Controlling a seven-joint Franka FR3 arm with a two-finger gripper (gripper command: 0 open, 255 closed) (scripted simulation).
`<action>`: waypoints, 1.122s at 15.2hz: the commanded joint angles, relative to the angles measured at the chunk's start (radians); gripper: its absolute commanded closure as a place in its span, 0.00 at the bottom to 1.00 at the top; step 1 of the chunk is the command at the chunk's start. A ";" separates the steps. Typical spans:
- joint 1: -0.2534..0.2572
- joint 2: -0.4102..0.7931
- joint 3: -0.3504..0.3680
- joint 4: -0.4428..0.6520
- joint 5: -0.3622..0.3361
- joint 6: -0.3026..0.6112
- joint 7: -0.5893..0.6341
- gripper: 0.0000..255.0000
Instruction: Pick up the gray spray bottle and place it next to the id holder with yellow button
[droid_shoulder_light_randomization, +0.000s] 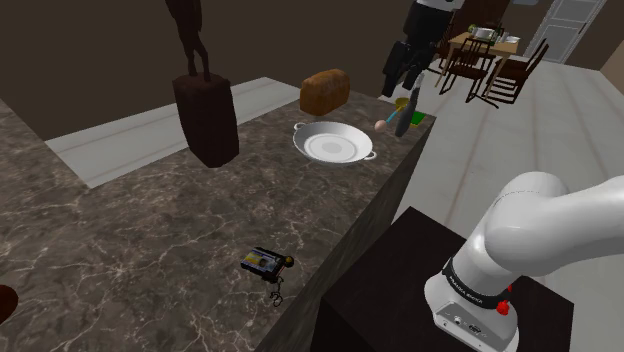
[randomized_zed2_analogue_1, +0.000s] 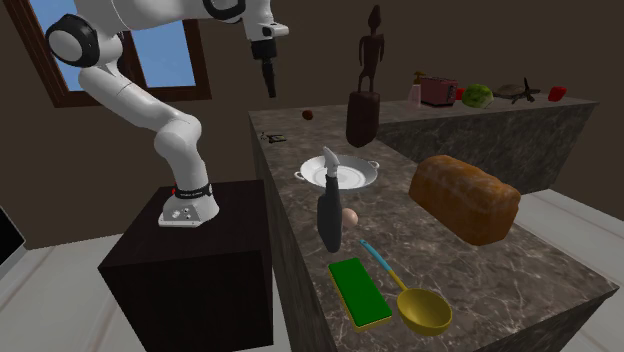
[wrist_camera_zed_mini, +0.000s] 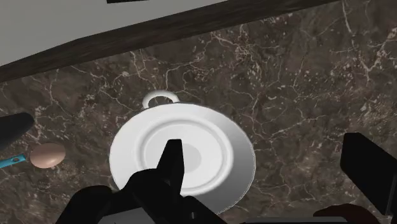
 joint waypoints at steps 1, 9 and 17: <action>0.000 0.000 0.000 0.000 0.000 0.000 0.000 0.00; -0.137 0.139 0.027 -0.073 -0.084 0.290 0.222 0.00; -0.291 0.309 0.046 -0.081 -0.201 0.530 0.478 0.00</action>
